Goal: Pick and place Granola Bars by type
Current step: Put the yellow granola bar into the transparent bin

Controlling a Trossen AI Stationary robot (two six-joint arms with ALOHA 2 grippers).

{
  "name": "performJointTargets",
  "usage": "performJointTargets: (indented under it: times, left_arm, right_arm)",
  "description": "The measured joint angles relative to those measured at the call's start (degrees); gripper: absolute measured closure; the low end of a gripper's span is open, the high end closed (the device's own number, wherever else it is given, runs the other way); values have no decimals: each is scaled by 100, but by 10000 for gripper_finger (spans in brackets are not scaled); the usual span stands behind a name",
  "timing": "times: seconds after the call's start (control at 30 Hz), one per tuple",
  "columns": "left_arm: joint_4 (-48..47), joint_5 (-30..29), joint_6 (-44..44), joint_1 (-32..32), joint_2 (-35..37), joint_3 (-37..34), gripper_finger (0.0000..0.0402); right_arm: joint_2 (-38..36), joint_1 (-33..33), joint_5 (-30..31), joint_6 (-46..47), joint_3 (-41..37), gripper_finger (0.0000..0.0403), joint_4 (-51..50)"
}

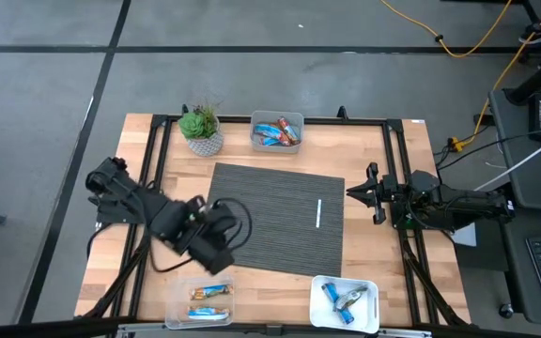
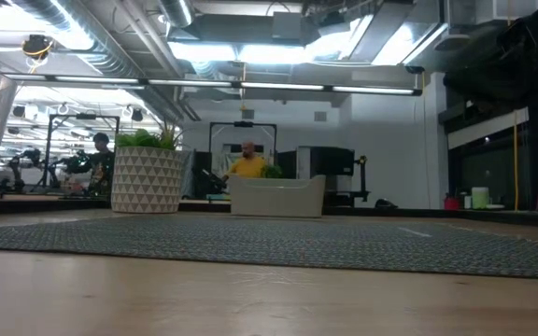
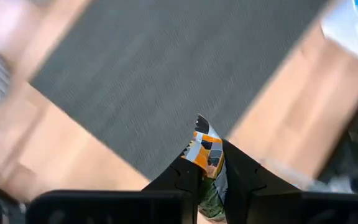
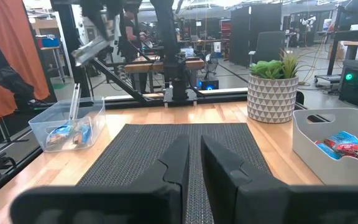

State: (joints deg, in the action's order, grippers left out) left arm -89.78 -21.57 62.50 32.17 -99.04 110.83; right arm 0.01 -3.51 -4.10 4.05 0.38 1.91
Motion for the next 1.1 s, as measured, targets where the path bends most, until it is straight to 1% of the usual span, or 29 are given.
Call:
performJointTargets:
  times: [0.1, 0.27, 0.33, 0.47, 0.67, 0.83, 0.93, 1.1]
  left_arm:
    - [-26, 353, 125, 342, 0, 0, 374]
    - [-26, 657, 337, 869, -1, -1, 372]
    - [-26, 609, 538, 1017, -2, -2, 371]
    - [-27, 331, 992, 1221, -18, -2, 374]
    - [-26, 321, 1338, 1481, -304, -2, 373]
    - [-21, 492, 1338, 1649, -742, -9, 374]
    - [-21, 689, 1220, 1704, -1031, -9, 374]
    - [-20, 1426, 401, 1837, -1655, -9, 374]
  right_arm:
    - [0, 0, -1, -2, 0, 357, 1]
    - [0, 0, 0, 0, 0, 357, 2]
    - [0, 0, -1, -1, 0, 357, 2]
    - [0, 0, -2, 0, 0, 357, 2]
    - [0, 0, -1, 0, 0, 357, 2]
    - [0, 0, -2, 0, 0, 357, 2]
    - [0, 0, -2, 0, 0, 357, 2]
    - [0, 0, 0, 0, 0, 357, 2]
